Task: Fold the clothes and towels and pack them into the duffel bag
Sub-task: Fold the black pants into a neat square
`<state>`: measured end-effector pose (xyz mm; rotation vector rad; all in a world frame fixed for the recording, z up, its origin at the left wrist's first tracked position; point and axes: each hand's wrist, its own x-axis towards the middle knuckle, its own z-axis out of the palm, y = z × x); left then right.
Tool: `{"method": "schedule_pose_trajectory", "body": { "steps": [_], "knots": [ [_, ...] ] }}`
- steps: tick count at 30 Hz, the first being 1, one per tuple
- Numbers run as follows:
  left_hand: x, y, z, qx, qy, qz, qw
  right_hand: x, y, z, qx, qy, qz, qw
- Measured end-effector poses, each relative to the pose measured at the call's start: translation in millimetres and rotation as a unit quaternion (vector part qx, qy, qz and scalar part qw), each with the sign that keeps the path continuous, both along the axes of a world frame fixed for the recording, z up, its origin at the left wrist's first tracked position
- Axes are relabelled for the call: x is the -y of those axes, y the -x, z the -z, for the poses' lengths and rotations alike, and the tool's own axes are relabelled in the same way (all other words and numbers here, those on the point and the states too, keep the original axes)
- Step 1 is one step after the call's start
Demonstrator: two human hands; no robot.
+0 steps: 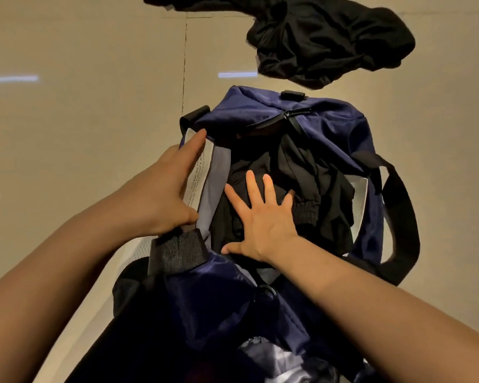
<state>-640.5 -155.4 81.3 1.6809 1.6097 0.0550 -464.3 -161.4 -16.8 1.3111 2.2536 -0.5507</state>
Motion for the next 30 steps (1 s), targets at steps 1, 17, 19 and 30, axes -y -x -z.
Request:
{"method": "schedule_pose_trajectory", "body": {
  "steps": [1,17,19,30],
  "knots": [
    [0.8,-1.9,0.4,-0.005,-0.011,0.001,1.0,-0.1,-5.0,-7.9,-0.02,0.015,0.0,1.0],
    [-35.1,-132.9,42.4,-0.181,-0.33,0.233,0.897,-48.4,-141.0,-61.9,-0.213,-0.18,0.269,0.922],
    [-49.0,-142.2,53.0,-0.198,-0.329,0.3,0.873,-53.2,-145.2,-55.1,-0.23,-0.152,0.279,0.92],
    [-33.4,-125.8,71.1,-0.235,-0.29,0.364,0.853,-73.2,-167.2,-41.6,-0.198,-0.257,0.289,0.901]
  ]
}}
